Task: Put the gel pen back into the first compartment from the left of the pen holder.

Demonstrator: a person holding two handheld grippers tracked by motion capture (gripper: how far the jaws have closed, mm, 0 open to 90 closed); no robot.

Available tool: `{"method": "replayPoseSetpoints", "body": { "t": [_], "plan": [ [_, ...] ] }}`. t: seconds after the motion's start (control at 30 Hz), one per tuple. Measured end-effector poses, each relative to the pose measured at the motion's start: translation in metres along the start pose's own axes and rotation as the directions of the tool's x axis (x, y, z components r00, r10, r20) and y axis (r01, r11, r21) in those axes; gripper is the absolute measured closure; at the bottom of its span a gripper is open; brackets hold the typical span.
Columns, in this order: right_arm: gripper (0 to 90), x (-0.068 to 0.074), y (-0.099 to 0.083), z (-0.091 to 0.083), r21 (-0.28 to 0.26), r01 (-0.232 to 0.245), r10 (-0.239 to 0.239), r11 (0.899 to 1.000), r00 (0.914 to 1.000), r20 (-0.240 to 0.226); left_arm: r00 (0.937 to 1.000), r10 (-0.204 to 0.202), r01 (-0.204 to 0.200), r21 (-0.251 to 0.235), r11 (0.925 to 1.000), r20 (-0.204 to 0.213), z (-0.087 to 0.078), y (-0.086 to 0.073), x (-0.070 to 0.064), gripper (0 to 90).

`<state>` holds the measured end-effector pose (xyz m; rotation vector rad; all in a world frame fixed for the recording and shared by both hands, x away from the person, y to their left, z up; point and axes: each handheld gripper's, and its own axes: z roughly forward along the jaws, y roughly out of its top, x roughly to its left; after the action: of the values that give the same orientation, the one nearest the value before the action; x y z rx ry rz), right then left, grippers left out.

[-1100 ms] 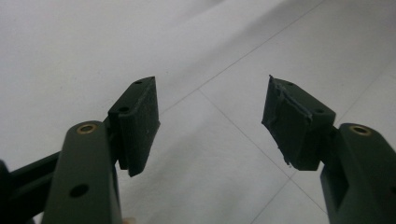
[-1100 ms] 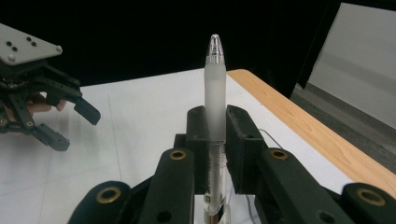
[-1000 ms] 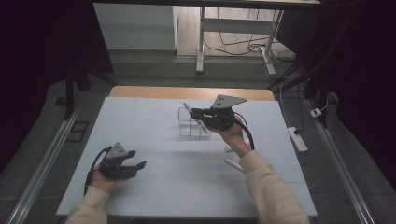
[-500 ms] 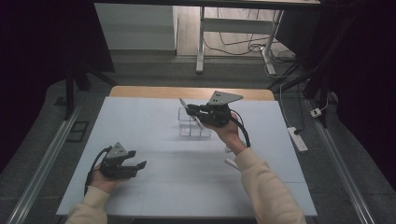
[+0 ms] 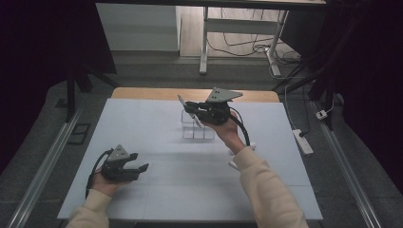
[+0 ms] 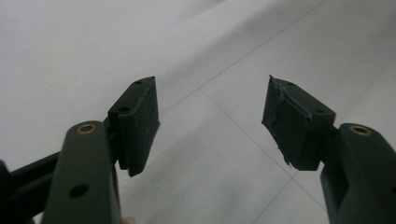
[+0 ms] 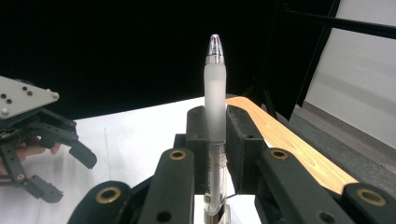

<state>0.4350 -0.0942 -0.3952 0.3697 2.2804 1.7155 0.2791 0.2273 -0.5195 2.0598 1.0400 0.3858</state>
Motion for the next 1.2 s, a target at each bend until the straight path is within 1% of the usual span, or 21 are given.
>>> {"method": "replayPoseSetpoints", "body": {
  "t": [0.13, 0.3, 0.43, 0.7, 0.8, 1.07, 1.2],
  "plan": [
    [79.2, -0.002, 0.001, 0.004, -0.002, -0.013, 0.013, 1.0, 0.9999, -0.002, 1.0, -0.002, 0.002, -0.001, 1.0, -0.001, 0.0, 0.0, 0.0, 36.0],
    [79.2, -0.002, 0.003, 0.01, -0.009, -0.014, 0.014, 1.0, 0.9999, -0.002, 1.0, -0.002, 0.002, -0.001, 1.0, 0.0, 0.0, 0.0, 0.0, 35.9],
    [79.2, -0.004, 0.005, 0.014, -0.019, -0.018, 0.018, 1.0, 0.9998, 0.01, 1.0, -0.003, 0.003, -0.001, 1.0, 0.0, 0.0, 0.0, 0.001, 35.9],
    [79.1, -0.012, 0.001, 0.019, -0.034, -0.046, 0.047, 0.998, 0.9984, 0.031, 1.0, -0.002, 0.002, 0.0, 1.0, -0.001, 0.0, 0.0, 0.001, 35.9],
    [79.2, -0.015, 0.003, 0.021, -0.045, -0.057, 0.059, 0.997, 0.9975, 0.038, 1.0, -0.002, 0.002, 0.001, 1.0, 0.0, 0.001, 0.0, 0.0, 35.8],
    [79.1, -0.021, 0.004, 0.037, -0.056, -0.075, 0.078, 0.996, 0.9953, 0.056, 1.0, -0.003, 0.003, -0.003, 1.0, 0.001, 0.0, -0.001, 0.001, 35.8],
    [79.1, -0.022, 0.003, 0.045, -0.056, -0.079, 0.082, 0.995, 0.9953, 0.053, 1.0, -0.005, 0.005, -0.004, 1.0, 0.0, 0.0, -0.001, 0.002, 35.8]
  ]
}}
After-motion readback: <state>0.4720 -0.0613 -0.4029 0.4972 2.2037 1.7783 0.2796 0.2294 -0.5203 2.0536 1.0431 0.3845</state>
